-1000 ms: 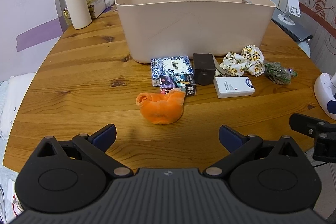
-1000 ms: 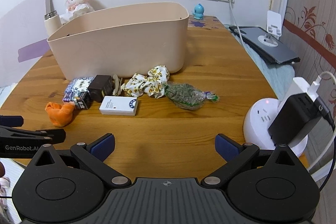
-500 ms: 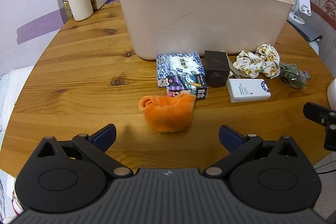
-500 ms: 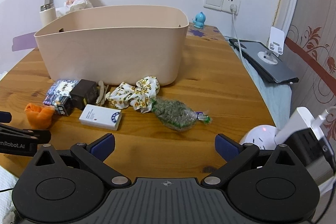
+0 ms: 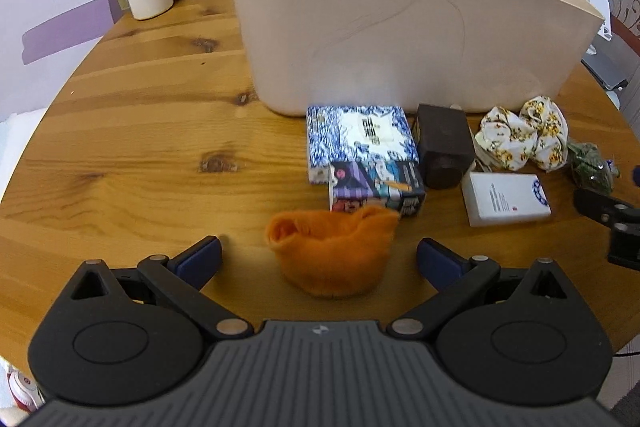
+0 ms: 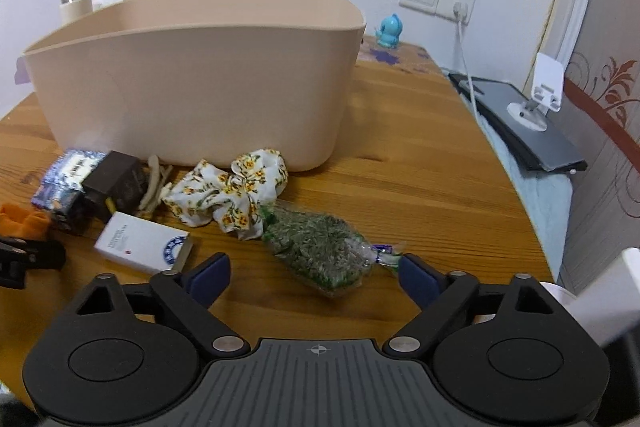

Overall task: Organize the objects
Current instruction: 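Grasp the orange cloth with the left tool while the right tool grasps the green herb bag, then carry both items into the beige basket and open both tools to release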

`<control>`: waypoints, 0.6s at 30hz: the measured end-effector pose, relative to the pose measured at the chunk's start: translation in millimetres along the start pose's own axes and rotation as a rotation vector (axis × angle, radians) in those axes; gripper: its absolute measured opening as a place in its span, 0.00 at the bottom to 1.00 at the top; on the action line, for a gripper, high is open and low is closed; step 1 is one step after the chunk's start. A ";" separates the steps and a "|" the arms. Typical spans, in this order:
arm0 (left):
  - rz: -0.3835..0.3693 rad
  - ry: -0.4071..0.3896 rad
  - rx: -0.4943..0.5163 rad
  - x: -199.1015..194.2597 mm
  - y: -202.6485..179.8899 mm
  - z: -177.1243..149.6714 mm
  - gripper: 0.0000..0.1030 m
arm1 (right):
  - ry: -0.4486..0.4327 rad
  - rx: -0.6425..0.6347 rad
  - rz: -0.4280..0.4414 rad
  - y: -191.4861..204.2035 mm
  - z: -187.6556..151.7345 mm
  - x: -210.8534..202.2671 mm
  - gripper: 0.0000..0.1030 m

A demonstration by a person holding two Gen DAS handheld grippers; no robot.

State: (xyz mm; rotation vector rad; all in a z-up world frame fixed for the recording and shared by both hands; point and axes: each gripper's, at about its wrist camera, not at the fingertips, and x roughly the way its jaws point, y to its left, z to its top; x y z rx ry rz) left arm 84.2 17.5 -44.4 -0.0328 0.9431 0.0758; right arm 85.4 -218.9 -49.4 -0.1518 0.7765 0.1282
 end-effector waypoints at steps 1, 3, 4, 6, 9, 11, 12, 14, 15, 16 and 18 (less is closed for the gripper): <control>-0.002 -0.003 0.003 1.2 -0.1 1.5 1.00 | 0.004 0.000 0.004 0.2 0.9 3.9 0.84; -0.009 -0.011 0.015 2.9 -0.2 3.5 1.00 | 0.003 -0.003 0.004 1.2 2.7 10.0 0.81; -0.012 -0.014 0.021 3.4 -1.2 4.4 0.99 | 0.000 -0.008 0.000 2.2 3.6 12.2 0.78; -0.020 -0.030 0.035 2.5 -1.8 4.9 0.93 | -0.016 -0.008 0.000 3.4 5.6 14.9 0.71; -0.027 -0.053 0.041 -1.4 -0.8 5.5 0.76 | -0.023 0.007 0.014 2.8 8.3 17.2 0.57; -0.044 -0.061 0.046 -4.0 -0.3 5.3 0.64 | -0.028 0.011 0.011 3.1 7.6 17.4 0.56; -0.050 -0.064 0.054 -5.3 -0.9 4.7 0.60 | -0.032 0.011 0.010 3.0 6.6 17.0 0.55; -0.065 -0.073 0.076 -8.2 -2.7 2.9 0.40 | -0.040 0.012 0.005 4.9 4.0 14.9 0.54; -0.077 -0.078 0.088 -9.1 -3.3 2.0 0.36 | -0.039 0.015 0.002 5.2 2.9 13.7 0.54; -0.086 -0.079 0.096 -10.1 -4.0 1.2 0.27 | -0.037 0.019 0.000 4.9 2.1 12.1 0.53; -0.097 -0.072 0.101 -12.1 -4.4 0.3 0.21 | -0.033 0.034 0.001 2.8 1.9 8.8 0.53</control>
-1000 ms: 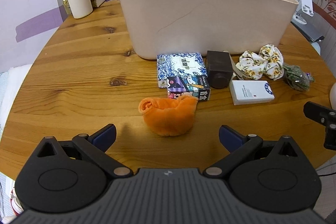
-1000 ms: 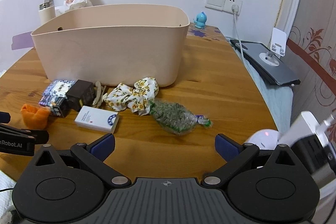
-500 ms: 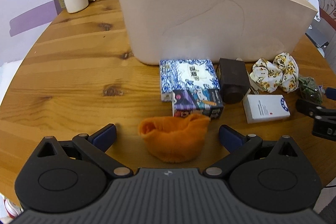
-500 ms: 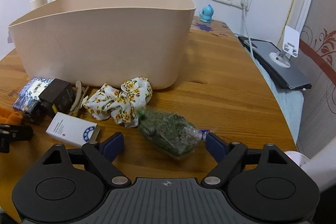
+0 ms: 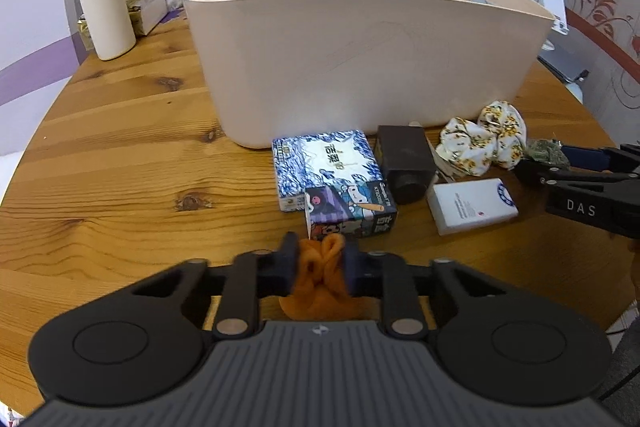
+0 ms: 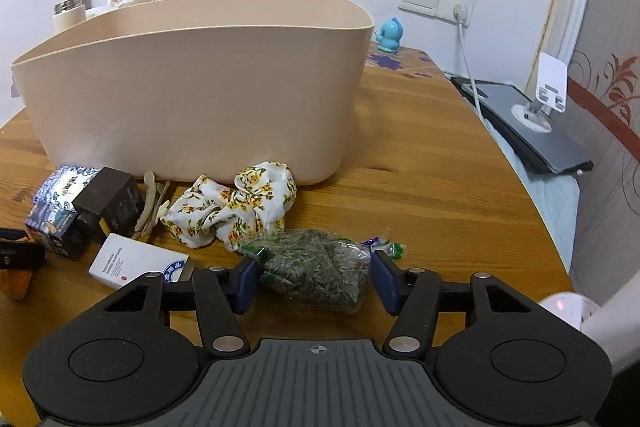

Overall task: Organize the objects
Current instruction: 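Carry both items into the beige basket and open both tools to release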

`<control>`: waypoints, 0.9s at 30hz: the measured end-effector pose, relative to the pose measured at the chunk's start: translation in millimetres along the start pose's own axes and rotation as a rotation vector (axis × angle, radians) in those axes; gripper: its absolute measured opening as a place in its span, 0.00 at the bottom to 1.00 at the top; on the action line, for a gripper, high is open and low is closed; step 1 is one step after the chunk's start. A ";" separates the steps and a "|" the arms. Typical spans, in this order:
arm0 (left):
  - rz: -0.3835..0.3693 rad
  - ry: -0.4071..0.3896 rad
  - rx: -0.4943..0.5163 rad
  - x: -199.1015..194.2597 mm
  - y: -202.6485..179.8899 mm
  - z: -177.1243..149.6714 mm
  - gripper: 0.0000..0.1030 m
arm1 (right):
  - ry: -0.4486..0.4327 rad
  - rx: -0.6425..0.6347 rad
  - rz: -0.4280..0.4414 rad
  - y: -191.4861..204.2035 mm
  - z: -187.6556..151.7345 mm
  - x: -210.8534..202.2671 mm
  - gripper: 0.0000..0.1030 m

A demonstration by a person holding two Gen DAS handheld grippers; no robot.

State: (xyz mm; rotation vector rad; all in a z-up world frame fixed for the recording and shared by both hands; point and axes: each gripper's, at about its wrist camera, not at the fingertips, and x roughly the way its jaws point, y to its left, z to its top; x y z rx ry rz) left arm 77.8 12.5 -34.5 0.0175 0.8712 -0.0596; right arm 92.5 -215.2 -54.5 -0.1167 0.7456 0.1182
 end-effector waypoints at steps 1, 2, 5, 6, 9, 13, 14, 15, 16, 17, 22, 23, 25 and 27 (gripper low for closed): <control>-0.006 0.000 0.000 0.4 2.2 0.6 0.19 | -0.003 0.006 0.000 -0.6 -0.2 -3.1 0.53; -0.010 0.000 -0.002 -1.7 2.5 -0.2 0.18 | -0.009 0.011 -0.001 -0.9 -0.4 -7.4 0.53; -0.024 -0.011 -0.013 -10.1 6.3 -0.7 0.13 | -0.037 0.016 -0.013 0.3 1.4 -21.6 0.53; -0.027 -0.021 -0.018 -14.6 7.9 -0.1 0.13 | -0.049 0.019 -0.015 0.6 2.9 -26.5 0.53; -0.028 -0.061 -0.035 -29.0 12.6 3.2 0.13 | -0.091 0.027 -0.010 2.9 9.1 -42.5 0.53; -0.023 -0.133 -0.041 -48.6 18.5 17.3 0.13 | -0.161 0.031 -0.004 7.6 23.9 -61.5 0.53; -0.016 -0.156 -0.033 -52.6 18.6 23.5 0.13 | -0.179 0.032 -0.001 8.7 28.4 -65.9 0.53; -0.007 -0.180 -0.024 -56.6 18.4 29.9 0.13 | -0.199 0.035 0.004 9.1 33.7 -70.4 0.53; 0.002 -0.207 -0.017 -60.6 17.5 37.1 0.13 | -0.216 0.036 0.009 9.1 38.7 -73.9 0.53; 0.010 -0.234 -0.009 -64.2 16.1 43.7 0.13 | -0.234 0.038 0.014 9.1 44.1 -77.2 0.53; 0.019 -0.318 0.010 -73.3 7.8 77.5 0.13 | -0.305 0.037 0.024 9.0 70.0 -82.6 0.53; 0.015 -0.326 0.013 -73.6 5.8 83.6 0.13 | -0.316 0.032 0.026 9.5 75.4 -80.5 0.53; 0.012 -0.343 0.016 -74.4 2.3 95.9 0.13 | -0.332 0.033 0.030 10.7 86.2 -77.0 0.53; 0.013 -0.358 0.020 -72.3 -1.4 108.0 0.13 | -0.338 0.039 0.037 12.1 97.8 -71.1 0.53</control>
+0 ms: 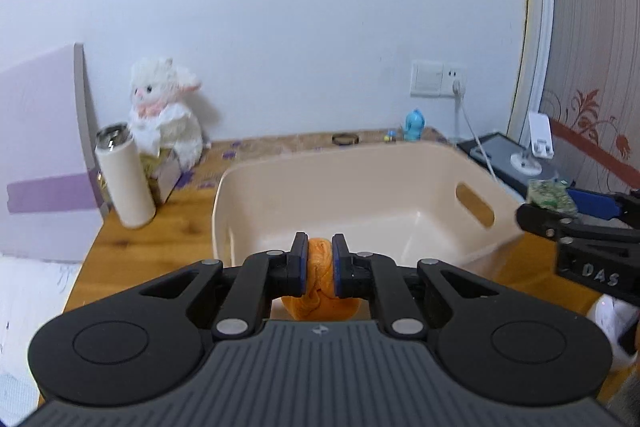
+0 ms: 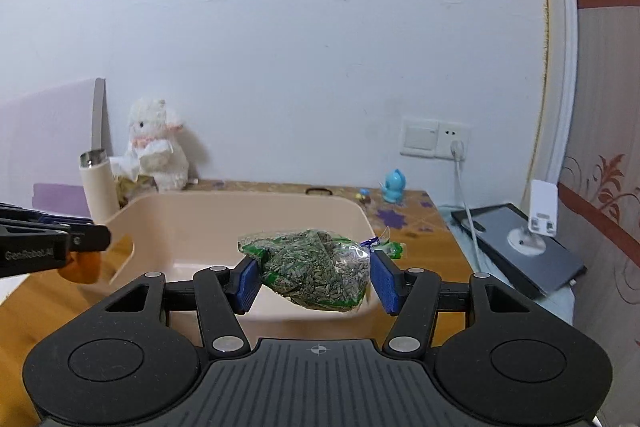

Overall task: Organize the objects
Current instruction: 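Carry both items into the beige basket and open both tools to release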

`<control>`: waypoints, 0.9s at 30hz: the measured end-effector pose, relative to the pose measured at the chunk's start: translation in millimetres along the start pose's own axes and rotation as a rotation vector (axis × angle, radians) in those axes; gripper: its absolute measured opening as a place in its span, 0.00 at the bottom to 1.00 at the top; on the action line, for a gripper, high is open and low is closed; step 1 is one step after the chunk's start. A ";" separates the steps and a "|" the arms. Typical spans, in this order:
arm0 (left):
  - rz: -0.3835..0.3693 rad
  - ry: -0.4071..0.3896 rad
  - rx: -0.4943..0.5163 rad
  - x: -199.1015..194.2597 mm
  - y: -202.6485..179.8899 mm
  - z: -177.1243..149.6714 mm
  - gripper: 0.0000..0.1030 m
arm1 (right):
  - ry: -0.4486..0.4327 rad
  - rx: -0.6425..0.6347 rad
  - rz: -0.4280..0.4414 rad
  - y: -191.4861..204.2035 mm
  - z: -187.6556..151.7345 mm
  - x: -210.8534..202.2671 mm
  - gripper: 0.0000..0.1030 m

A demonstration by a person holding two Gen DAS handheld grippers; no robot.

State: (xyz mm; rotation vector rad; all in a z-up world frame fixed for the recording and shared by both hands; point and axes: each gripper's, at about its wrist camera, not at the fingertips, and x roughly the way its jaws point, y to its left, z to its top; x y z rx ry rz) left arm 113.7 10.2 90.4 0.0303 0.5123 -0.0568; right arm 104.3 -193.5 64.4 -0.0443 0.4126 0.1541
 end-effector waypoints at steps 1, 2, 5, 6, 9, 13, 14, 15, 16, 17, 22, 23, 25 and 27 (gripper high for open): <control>0.003 -0.004 0.003 4.6 -2.0 5.6 0.13 | 0.000 0.004 0.001 0.9 3.2 4.6 0.53; 0.007 -0.003 0.004 10.9 -3.7 10.1 0.13 | 0.001 0.006 0.000 1.9 6.5 10.2 0.53; 0.019 0.034 0.005 39.3 -8.4 20.7 0.13 | 0.018 0.009 -0.003 6.3 11.9 29.5 0.53; 0.027 0.054 0.009 51.1 -10.2 22.9 0.13 | 0.028 0.011 -0.004 7.9 11.1 34.8 0.53; 0.056 0.106 -0.005 84.3 -11.4 22.0 0.13 | 0.075 0.006 -0.003 10.0 10.8 55.0 0.53; 0.059 0.188 -0.007 120.7 -12.9 15.6 0.13 | 0.149 -0.019 -0.013 13.7 5.5 80.0 0.53; 0.064 0.208 -0.004 128.3 -13.2 14.0 0.13 | 0.168 -0.028 -0.022 14.6 3.2 86.2 0.53; 0.066 0.228 0.001 134.9 -14.4 11.5 0.13 | 0.187 -0.040 -0.032 15.9 0.6 91.7 0.53; 0.069 0.248 0.006 140.4 -15.4 8.5 0.13 | 0.202 -0.048 -0.036 16.5 -1.5 95.2 0.53; 0.070 0.265 0.010 144.8 -16.1 5.5 0.13 | 0.219 -0.051 -0.033 16.4 -4.5 98.6 0.53; 0.062 0.310 0.004 150.3 -13.4 2.1 0.16 | 0.262 -0.051 -0.033 16.6 -9.8 104.0 0.63; 0.059 0.314 -0.001 149.1 -11.9 2.6 0.19 | 0.255 -0.056 -0.039 16.8 -9.5 102.1 0.62; 0.060 0.306 -0.007 143.3 -10.3 4.9 0.36 | 0.236 -0.056 -0.037 16.2 -8.6 95.0 0.66; 0.065 0.281 -0.016 133.6 -8.9 7.5 0.59 | 0.220 -0.051 -0.041 14.7 -5.8 87.1 0.71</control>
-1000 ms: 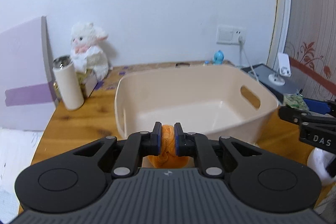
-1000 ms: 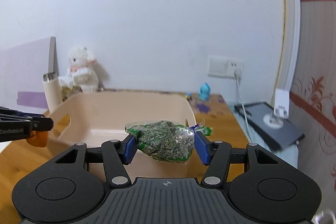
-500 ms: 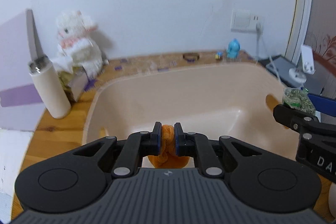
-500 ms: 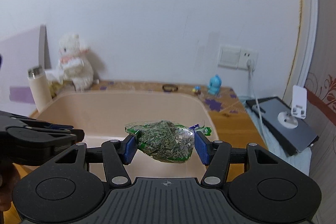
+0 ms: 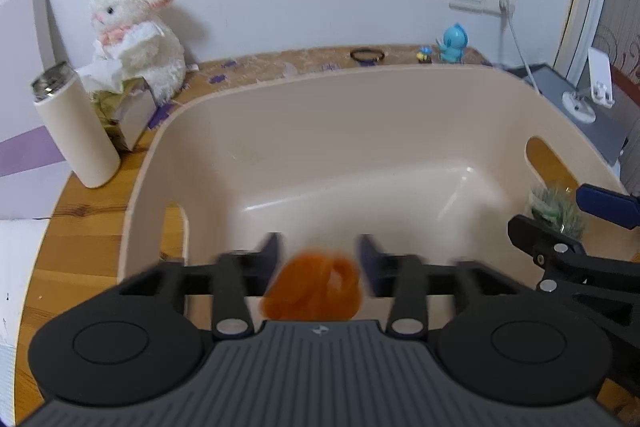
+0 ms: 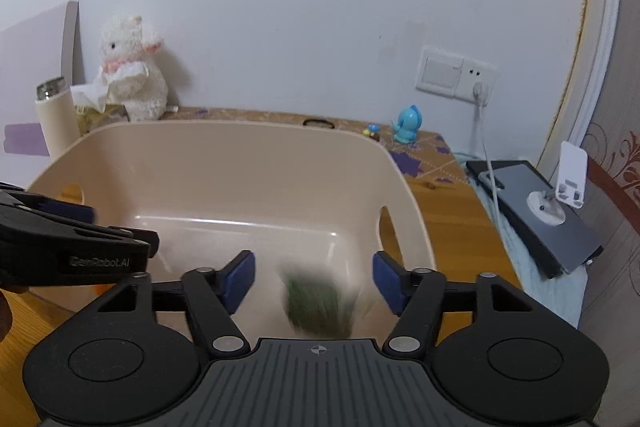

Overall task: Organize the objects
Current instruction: 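Carry both items into the beige basket and open both tools to release, then grasp the small cartoon box with the left tool while the right tool grasps the white box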

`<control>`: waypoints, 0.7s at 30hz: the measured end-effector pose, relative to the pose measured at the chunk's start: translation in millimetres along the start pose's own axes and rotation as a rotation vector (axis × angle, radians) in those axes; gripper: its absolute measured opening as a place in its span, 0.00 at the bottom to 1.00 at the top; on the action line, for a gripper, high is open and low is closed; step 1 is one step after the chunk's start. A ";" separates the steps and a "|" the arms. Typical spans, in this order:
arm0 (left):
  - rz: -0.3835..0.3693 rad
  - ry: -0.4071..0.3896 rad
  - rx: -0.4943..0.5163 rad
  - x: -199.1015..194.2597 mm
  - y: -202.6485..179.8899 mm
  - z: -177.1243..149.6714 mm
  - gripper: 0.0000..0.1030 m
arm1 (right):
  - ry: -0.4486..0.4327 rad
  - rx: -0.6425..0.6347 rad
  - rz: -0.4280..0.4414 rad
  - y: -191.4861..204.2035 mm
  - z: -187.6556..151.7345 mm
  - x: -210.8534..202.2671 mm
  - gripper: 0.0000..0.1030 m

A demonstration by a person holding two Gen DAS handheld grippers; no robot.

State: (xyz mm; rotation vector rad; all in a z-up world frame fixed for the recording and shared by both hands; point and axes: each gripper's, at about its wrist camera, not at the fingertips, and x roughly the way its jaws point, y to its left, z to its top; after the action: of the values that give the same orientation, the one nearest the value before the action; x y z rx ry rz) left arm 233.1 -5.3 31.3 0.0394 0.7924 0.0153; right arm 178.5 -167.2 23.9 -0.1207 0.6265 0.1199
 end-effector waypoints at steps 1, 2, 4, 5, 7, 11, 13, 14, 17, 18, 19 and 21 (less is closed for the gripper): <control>0.000 -0.012 -0.009 -6.0 0.3 0.5 0.69 | -0.009 0.002 -0.001 -0.8 0.5 -4.8 0.73; -0.003 -0.024 -0.017 -12.0 1.4 0.7 0.73 | -0.017 0.003 0.000 -1.2 1.1 -9.9 0.75; -0.012 -0.037 -0.025 -23.8 3.1 0.7 0.73 | -0.035 0.002 0.001 -1.6 1.3 -21.5 0.77; -0.014 -0.041 -0.024 -28.9 3.5 0.6 0.74 | -0.040 0.001 -0.002 -1.6 1.2 -27.2 0.78; -0.006 -0.050 -0.024 -37.5 4.9 -1.5 0.74 | -0.053 0.000 -0.012 -1.5 -0.4 -40.2 0.82; 0.000 -0.070 -0.036 -56.3 9.0 -9.6 0.74 | -0.071 0.010 -0.005 -1.9 -5.0 -60.6 0.85; 0.002 -0.082 -0.032 -67.2 9.7 -14.9 0.74 | -0.074 0.014 -0.004 -1.7 -9.6 -69.3 0.87; 0.005 -0.088 -0.028 -72.6 9.4 -17.8 0.74 | -0.074 0.015 -0.005 -1.5 -11.8 -72.6 0.87; 0.003 -0.101 -0.022 -87.2 10.5 -26.5 0.76 | -0.067 0.016 -0.006 -0.9 -21.8 -81.5 0.89; -0.001 -0.100 -0.024 -90.3 11.0 -29.6 0.77 | -0.064 0.015 -0.007 -0.4 -25.5 -83.9 0.89; -0.009 -0.094 -0.028 -92.5 11.9 -33.2 0.77 | -0.061 0.015 -0.007 0.0 -28.6 -85.4 0.90; -0.022 -0.079 -0.039 -95.4 13.7 -41.4 0.77 | -0.051 0.017 -0.006 0.0 -37.2 -88.5 0.90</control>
State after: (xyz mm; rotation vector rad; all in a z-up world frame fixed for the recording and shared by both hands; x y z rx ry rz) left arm 136.7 6.9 70.6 -0.0058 0.7136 0.0086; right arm 86.0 -179.3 46.3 -0.1027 0.5759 0.1115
